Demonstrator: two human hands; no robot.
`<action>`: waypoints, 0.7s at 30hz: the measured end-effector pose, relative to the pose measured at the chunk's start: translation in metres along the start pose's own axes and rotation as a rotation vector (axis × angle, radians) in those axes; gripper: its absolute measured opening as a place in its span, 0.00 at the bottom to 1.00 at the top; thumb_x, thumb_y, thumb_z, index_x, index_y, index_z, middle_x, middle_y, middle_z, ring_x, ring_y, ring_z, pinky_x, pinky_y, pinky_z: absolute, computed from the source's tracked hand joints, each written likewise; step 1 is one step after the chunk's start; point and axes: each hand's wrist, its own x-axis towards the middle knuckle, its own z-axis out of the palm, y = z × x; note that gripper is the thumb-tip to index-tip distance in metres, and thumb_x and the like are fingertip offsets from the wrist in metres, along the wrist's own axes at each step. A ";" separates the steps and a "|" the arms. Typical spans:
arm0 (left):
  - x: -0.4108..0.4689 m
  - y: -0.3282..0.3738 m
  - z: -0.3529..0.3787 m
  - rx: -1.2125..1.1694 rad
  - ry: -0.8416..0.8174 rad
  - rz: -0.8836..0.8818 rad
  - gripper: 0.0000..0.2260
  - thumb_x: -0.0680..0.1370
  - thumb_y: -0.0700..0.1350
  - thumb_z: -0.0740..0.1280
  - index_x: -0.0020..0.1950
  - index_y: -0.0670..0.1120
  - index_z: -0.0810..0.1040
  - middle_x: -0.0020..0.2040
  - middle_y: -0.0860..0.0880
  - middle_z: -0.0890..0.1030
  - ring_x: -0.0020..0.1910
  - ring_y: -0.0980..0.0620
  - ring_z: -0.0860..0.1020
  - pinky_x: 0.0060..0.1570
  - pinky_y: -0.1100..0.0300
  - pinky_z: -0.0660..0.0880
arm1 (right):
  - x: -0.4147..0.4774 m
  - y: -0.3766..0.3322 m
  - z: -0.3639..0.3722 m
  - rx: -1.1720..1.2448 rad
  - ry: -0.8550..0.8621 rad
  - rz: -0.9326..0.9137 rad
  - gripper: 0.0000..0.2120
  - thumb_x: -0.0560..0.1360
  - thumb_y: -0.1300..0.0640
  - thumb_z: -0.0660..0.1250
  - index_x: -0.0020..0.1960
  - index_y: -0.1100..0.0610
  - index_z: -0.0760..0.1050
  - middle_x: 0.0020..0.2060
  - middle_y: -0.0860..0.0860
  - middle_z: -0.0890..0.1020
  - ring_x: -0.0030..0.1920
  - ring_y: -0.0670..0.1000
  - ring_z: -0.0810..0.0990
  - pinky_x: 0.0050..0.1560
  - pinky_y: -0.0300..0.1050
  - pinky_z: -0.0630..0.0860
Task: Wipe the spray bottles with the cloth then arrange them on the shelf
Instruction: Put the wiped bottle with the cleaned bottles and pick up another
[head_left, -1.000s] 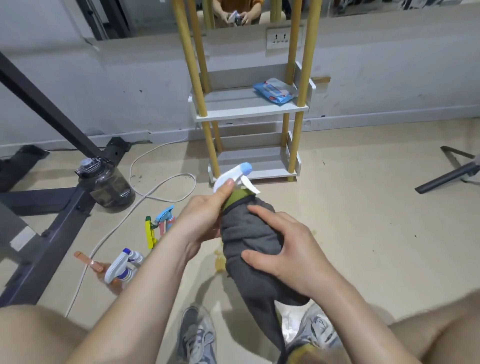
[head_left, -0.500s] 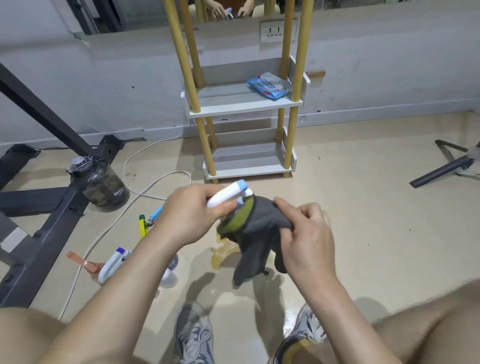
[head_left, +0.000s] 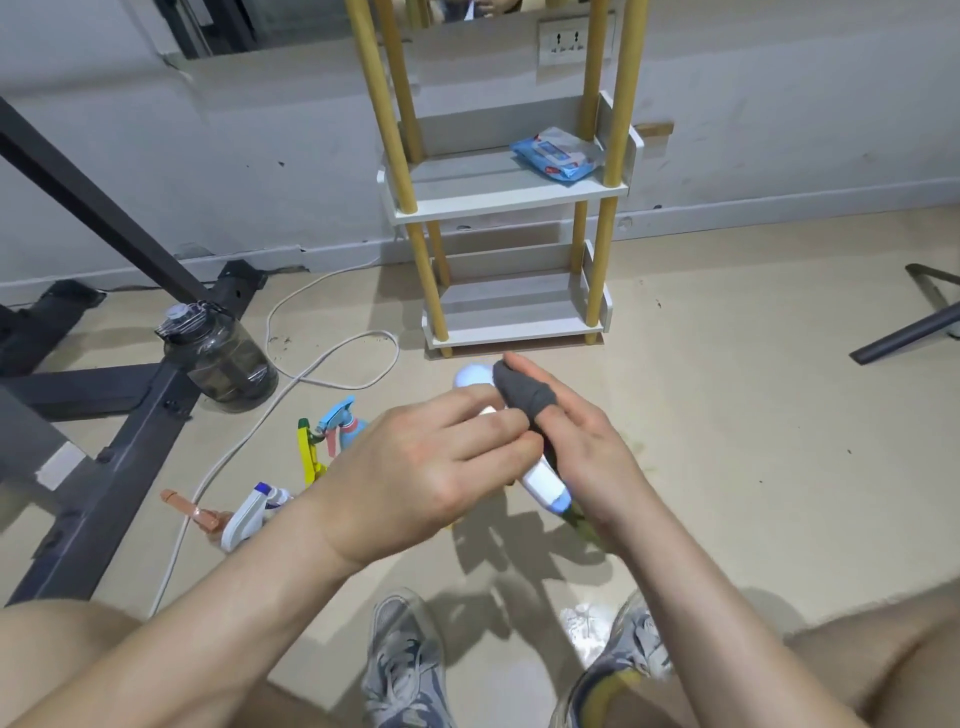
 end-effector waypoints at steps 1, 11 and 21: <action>0.000 0.002 -0.002 -0.005 0.009 0.015 0.09 0.77 0.31 0.67 0.54 0.40 0.80 0.48 0.45 0.82 0.46 0.42 0.80 0.37 0.51 0.77 | 0.005 0.002 -0.005 0.013 -0.006 0.039 0.21 0.83 0.64 0.55 0.69 0.49 0.74 0.63 0.44 0.80 0.62 0.42 0.79 0.64 0.37 0.74; -0.011 -0.014 0.000 -0.011 0.038 -0.135 0.10 0.79 0.29 0.61 0.47 0.37 0.81 0.47 0.43 0.81 0.47 0.40 0.78 0.43 0.49 0.77 | -0.031 0.001 0.026 -0.023 0.107 -0.134 0.25 0.74 0.57 0.57 0.64 0.36 0.75 0.44 0.37 0.79 0.41 0.38 0.74 0.47 0.34 0.71; -0.004 -0.018 0.006 -0.139 0.120 -0.407 0.03 0.76 0.34 0.70 0.47 0.41 0.83 0.45 0.48 0.81 0.42 0.44 0.77 0.41 0.53 0.75 | -0.037 -0.003 0.028 -0.163 0.403 -0.291 0.24 0.75 0.56 0.60 0.65 0.34 0.74 0.58 0.35 0.79 0.60 0.40 0.75 0.62 0.36 0.70</action>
